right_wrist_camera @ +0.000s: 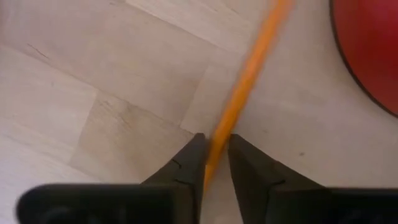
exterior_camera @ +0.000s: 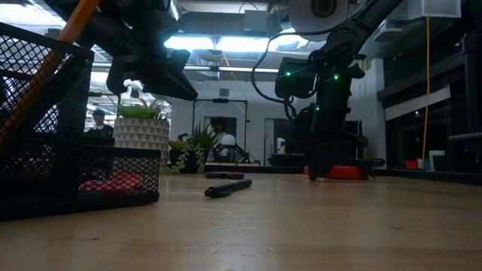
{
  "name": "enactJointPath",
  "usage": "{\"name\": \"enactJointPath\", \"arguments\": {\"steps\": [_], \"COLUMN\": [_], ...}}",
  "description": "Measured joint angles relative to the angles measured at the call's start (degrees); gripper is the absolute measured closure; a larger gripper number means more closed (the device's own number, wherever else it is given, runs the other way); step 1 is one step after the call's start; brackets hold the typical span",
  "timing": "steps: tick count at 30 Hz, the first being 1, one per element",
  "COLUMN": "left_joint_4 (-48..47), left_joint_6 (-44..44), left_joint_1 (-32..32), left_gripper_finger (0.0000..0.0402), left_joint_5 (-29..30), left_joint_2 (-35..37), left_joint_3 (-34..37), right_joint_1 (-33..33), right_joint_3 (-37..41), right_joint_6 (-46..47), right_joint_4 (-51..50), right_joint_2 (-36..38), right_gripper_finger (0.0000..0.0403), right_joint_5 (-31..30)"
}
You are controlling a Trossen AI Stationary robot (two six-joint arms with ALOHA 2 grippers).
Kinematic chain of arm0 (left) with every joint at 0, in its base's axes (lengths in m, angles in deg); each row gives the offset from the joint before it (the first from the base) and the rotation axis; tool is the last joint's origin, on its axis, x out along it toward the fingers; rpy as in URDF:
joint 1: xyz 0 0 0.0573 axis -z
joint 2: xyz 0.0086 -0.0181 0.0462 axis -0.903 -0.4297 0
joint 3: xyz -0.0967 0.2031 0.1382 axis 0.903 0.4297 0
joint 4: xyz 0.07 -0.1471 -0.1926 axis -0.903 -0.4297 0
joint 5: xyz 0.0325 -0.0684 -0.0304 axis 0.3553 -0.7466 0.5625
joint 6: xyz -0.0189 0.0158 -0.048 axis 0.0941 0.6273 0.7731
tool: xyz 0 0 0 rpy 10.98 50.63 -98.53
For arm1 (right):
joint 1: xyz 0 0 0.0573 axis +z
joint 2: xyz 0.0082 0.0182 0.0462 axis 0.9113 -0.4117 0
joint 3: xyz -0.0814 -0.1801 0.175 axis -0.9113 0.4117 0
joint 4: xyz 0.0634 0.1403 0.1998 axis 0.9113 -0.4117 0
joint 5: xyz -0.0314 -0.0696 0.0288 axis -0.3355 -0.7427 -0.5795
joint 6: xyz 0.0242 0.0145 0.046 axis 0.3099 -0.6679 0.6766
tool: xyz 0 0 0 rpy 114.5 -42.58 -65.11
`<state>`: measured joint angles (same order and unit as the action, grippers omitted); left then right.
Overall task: Pick and place office supplies into organizer
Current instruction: Put the yellow pencil into the black desk organizer
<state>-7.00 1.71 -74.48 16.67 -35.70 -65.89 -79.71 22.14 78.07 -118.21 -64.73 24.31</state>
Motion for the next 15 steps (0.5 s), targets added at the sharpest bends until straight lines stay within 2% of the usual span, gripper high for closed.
{"name": "enactJointPath", "arguments": {"steps": [7,15], "left_joint_4": [0.0,0.0], "left_joint_6": [0.0,0.0], "left_joint_1": [0.0,0.0], "left_gripper_finger": [0.0355,0.0354], "left_joint_5": [0.0,0.0], "left_joint_2": [0.0,0.0], "left_joint_3": [0.0,0.0], "right_joint_1": [0.0,0.0], "right_joint_3": [0.0,-0.1], "right_joint_6": [-5.7,-16.9], "right_joint_4": [-0.7,-1.4], "right_joint_2": [0.0,0.0], "right_gripper_finger": [0.0363,0.0364], "right_joint_5": [0.0,0.2]}}
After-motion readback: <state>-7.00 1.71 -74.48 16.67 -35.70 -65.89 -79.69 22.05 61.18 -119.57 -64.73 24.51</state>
